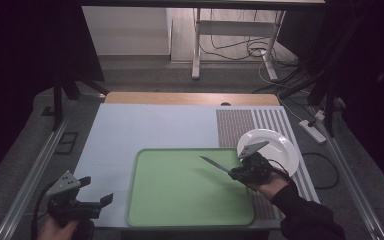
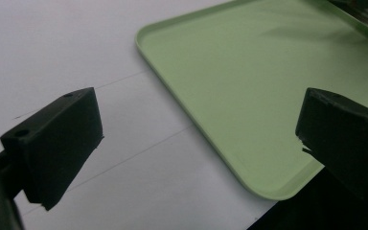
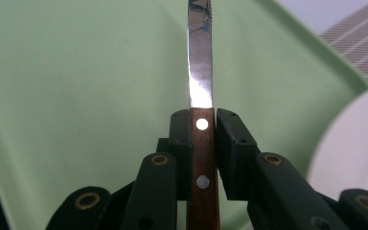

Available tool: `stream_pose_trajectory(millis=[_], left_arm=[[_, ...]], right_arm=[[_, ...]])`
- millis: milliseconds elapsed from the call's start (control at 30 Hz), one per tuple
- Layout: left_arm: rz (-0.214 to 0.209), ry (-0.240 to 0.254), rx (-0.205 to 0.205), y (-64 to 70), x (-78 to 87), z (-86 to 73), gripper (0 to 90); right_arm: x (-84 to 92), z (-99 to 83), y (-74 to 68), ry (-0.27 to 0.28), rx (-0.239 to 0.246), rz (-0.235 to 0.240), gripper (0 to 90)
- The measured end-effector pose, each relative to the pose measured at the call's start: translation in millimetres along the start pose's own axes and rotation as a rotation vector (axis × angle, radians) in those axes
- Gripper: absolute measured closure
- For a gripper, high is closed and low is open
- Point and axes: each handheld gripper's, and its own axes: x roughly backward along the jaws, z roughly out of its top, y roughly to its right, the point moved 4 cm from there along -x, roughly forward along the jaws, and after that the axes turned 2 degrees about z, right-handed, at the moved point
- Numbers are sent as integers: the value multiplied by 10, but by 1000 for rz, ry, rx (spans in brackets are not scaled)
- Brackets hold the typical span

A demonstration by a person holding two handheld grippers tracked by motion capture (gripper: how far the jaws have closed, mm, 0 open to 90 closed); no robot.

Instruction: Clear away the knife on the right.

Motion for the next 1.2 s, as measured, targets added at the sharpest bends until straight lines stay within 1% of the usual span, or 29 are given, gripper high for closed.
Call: stream_pose_trajectory(millis=[67, 100, 133, 233, 267, 300, 333, 367, 400, 433, 467, 500, 533, 567, 633, 667, 700, 733, 767, 800, 833, 867, 933, 967, 1033, 1067, 1133, 1167, 1200], left_arm=[[0, 0, -1, 1, -1, 0, 21], [0, 0, -2, 1, -1, 1, 21], [0, -1, -3, 2, -1, 1, 21], [1, -1, -3, 3, -1, 1, 21], [0, -1, -3, 3, -1, 1, 21], [0, -1, -3, 2, -2, 1, 21], [0, -1, -3, 2, -2, 1, 21], [0, -1, -3, 2, -2, 1, 21], [1, -1, -3, 2, -2, 1, 21], [1, -1, -2, 2, -2, 1, 21], [1, -1, -2, 2, -2, 1, 21], [1, -2, -2, 1, -3, 1, 21], [1, -2, -2, 1, -3, 1, 21], [1, -2, -2, 1, -2, 1, 21], [1, -2, -2, 1, -3, 1, 21], [1, -1, -1, 1, -2, 1, 21], [1, -1, -1, 1, -2, 1, 21], [1, -2, -1, 1, -3, 1, 21], [2, -2, -1, 1, -4, 2, 21], [2, -2, -1, 1, -4, 2, 21], [3, -3, -3, 3, -4, 2, 21], [3, -3, -3, 3, -4, 2, 21], [3, -3, -4, 4, -4, 2, 21], [3, -3, -3, 3, -4, 2, 21], [2, -1, -1, 0, -3, 1, 21], [1, -1, -1, -1, -3, 1, 21], [1, -1, -2, 0, -4, 1, 21], [2, -2, -3, 1, -3, 1, 21], [2, -2, -4, 3, -3, 1, 21]], right_arm=[[-87, -14, -75, -30, 16, 5, 777], [-87, -14, -75, -30, 16, 5, 777], [-156, -27, -99, -60, 27, 5, 777], [-236, -40, -112, -92, 39, 9, 777], [-236, -40, -112, -92, 39, 9, 777], [-278, -54, -121, -112, 45, 19, 776], [-278, -54, -121, -112, 45, 19, 776], [-314, -71, -131, -137, 48, 25, 775], [-314, -71, -131, -137, 48, 25, 775], [-355, -97, -149, -169, 52, 44, 771], [-355, -97, -149, -169, 52, 44, 771], [-370, -106, -163, -175, 55, 57, 767], [-375, -99, -182, -173, 52, 82, 732], [-378, -97, -186, -172, 50, 84, 703], [-352, -69, -178, -155, 47, 77, 702], [-333, -51, -176, -141, 46, 82, 732], [-305, -25, -182, -124, 47, 97, 794], [-283, -1, -200, -108, 55, 116, 867], [-275, 20, -228, -103, 71, 135, 900], [-275, 20, -228, -103, 71, 135, 900], [-320, 53, -309, -125, 101, 153, 900], [-358, 62, -346, -139, 116, 158, 900], [-439, 78, -394, -160, 150, 153, 900], [-439, 78, -394, -160, 150, 153, 900], [-511, 93, -398, -165, 173, 132, 899], [-565, 97, -372, -177, 178, 130, 899], [-588, 91, -352, -182, 172, 126, 899], [-602, 84, -304, -180, 144, 137, 899], [-598, 81, -285, -181, 135, 132, 899]])
